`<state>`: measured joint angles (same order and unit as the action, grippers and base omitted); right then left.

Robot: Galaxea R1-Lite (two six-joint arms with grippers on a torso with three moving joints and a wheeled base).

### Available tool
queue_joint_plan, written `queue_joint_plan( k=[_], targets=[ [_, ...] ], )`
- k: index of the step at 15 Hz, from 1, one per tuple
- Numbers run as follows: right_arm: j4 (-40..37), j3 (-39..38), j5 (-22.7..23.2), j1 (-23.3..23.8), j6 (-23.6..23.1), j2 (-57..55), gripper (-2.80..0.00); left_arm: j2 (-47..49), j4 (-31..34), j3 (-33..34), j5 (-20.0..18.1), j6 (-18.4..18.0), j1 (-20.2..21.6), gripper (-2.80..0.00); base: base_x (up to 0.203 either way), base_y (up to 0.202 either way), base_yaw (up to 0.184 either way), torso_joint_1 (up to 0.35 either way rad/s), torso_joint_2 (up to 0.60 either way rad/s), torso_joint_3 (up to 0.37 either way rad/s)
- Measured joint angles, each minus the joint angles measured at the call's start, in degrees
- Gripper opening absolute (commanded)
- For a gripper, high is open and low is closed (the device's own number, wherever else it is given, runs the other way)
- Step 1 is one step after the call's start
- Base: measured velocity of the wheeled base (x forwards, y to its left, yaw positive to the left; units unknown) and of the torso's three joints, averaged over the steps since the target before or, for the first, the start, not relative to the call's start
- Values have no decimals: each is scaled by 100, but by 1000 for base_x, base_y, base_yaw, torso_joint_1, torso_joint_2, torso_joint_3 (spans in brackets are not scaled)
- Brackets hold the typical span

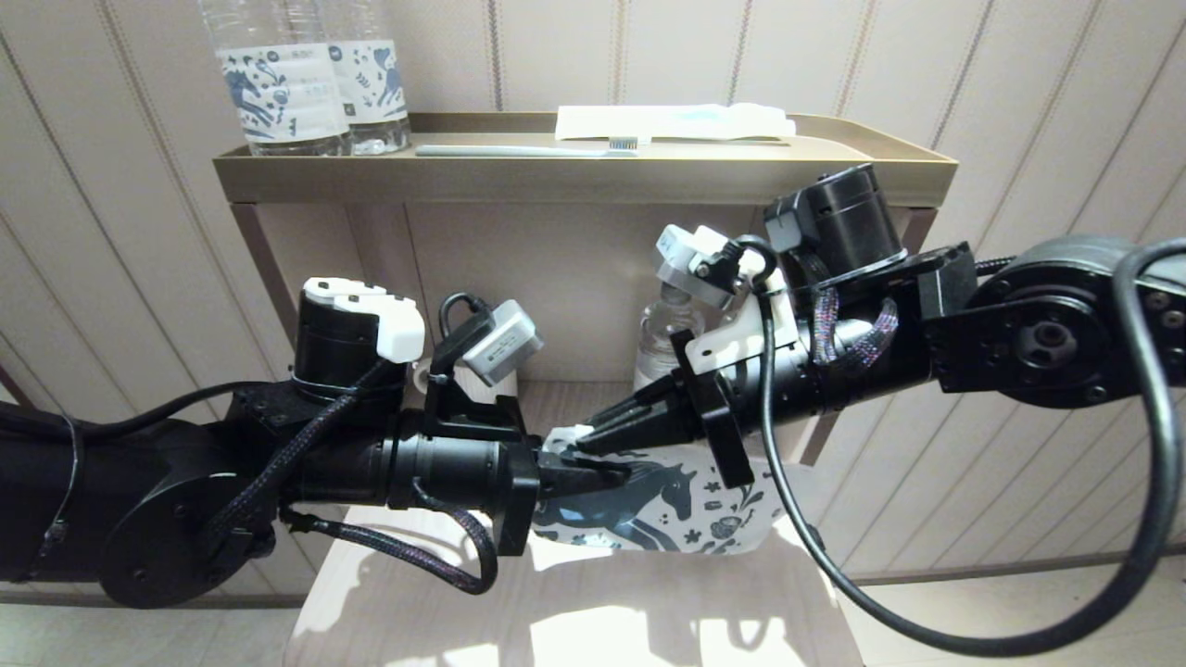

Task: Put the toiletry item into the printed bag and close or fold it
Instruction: Close the strorage bag and place it on the desk

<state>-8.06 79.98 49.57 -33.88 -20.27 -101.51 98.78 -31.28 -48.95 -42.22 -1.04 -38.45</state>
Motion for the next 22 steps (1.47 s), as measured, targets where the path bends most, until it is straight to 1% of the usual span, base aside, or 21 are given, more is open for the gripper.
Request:
queue_joint_plan(
  k=[13,18,22],
  targets=[
    [19,-130,40,31,-42,-57,-280,20,-5,52,-4,-15,-5,-280,0,0,0,0,0,0],
    [18,-678,24,490,-135,218,-280,9,-8,77,-9,-28,-2,-280,0,0,0,0,0,0],
    [15,-794,22,596,-141,332,-280,1,-14,79,-10,-29,-5,-280,0,0,0,0,0,0]
  ],
)
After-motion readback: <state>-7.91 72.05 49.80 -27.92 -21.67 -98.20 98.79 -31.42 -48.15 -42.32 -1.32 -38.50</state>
